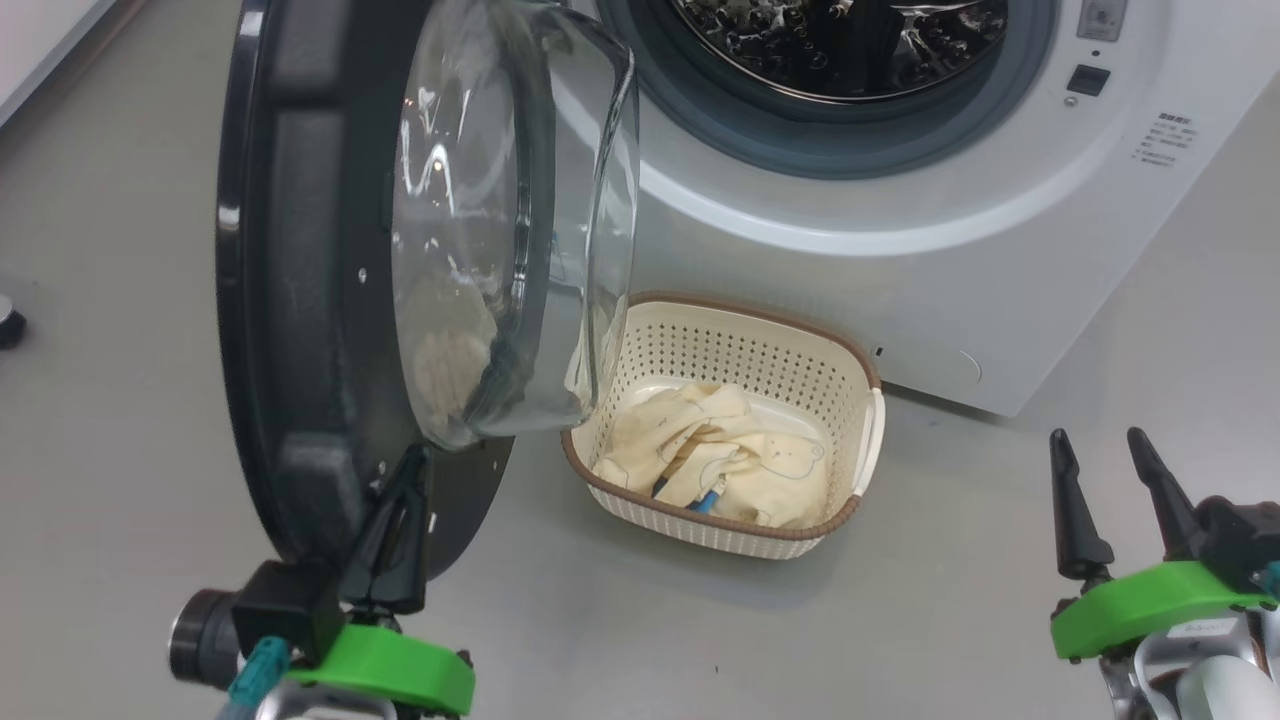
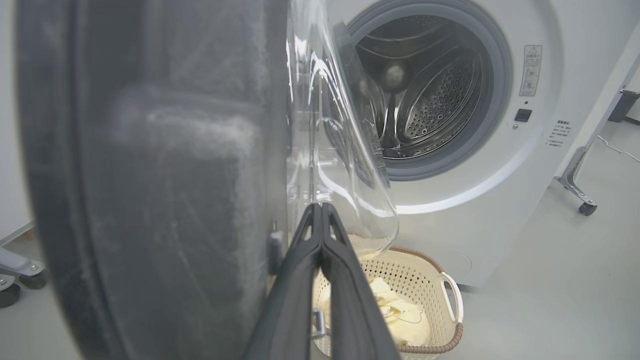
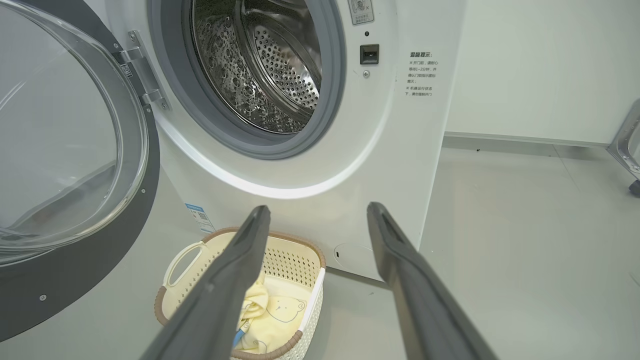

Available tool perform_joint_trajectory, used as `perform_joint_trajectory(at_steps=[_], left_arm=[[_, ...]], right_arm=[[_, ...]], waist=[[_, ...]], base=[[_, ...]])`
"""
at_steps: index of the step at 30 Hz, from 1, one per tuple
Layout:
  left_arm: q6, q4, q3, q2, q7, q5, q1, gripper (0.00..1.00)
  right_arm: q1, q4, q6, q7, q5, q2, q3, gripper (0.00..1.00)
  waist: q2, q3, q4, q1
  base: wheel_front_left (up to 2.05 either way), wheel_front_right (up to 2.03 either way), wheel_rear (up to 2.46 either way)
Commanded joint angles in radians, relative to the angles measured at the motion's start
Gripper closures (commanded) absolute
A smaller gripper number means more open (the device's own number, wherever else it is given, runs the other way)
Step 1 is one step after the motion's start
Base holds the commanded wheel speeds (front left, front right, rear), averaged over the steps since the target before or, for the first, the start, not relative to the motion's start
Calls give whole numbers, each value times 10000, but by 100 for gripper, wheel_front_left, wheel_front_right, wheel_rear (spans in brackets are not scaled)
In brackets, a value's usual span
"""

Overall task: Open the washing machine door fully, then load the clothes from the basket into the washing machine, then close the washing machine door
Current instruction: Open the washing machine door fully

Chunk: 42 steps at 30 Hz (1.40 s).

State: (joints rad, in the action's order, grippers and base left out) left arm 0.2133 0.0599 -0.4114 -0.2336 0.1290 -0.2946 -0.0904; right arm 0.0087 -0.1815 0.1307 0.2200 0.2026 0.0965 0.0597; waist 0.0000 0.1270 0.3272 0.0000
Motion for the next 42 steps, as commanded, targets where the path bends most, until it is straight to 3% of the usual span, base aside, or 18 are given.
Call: perform_joint_trajectory(at_steps=[1,23,42], left_arm=[[143,196,660,-312,133,-90,-189,100],[479,-2219,3369,-786,1045,-1629,-1857,100],[-283,-4756,4584,-1234,1321,-1932,-3794,100]], right_arm=[[-248,342,0,18,58,283,-221,0],[-481,1259,0,-845,43,877,-226,0],[-1040,2087,0,-1540,59,1401,-257,0]], waist=[[0,-10,88,0],[0,952,461,0],[0,1974,326,0]], base=[[0,0,0],[0,0,0],[0,0,0]])
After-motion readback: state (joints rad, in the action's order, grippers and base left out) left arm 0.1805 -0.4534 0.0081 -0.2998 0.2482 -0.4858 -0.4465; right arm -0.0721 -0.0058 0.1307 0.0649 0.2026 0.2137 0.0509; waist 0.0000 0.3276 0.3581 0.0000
